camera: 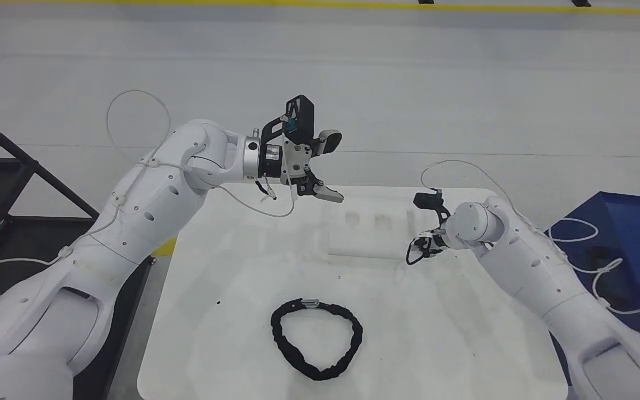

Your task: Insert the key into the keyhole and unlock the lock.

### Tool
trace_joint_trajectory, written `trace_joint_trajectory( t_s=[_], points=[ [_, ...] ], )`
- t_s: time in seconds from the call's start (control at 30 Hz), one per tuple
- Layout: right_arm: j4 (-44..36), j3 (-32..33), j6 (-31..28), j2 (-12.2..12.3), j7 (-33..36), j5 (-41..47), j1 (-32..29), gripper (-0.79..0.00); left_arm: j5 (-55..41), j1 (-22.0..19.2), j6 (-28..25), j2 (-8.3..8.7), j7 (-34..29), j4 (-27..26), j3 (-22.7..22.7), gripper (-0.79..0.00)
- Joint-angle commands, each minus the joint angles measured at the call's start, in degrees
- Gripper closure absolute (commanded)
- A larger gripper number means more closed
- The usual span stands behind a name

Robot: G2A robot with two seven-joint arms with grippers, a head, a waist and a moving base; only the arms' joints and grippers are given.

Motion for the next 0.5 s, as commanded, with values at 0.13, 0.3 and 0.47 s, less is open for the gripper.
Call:
trace_joint_trajectory(
  t_s=[0.13, 0.3, 0.47],
  points=[
    [2.87, -0.69, -0.06, -1.30, -0.44, -0.11, 0.79, -0.086, 0.00, 0.00, 0.00, 0.00, 0.00, 0.00, 0.00, -0.785],
    [4.68, -1.06, 0.09, -2.27, -0.47, -0.28, 1.44, 0.000, 0.00, 0.00, 0.00, 0.00, 0.00, 0.00, 0.00, -0.785],
    [4.74, -0.97, 1.18, -2.77, 0.01, -1.46, 2.32, 0.000, 0.00, 0.00, 0.00, 0.00, 0.00, 0.00, 0.00, -0.785]
  ],
)
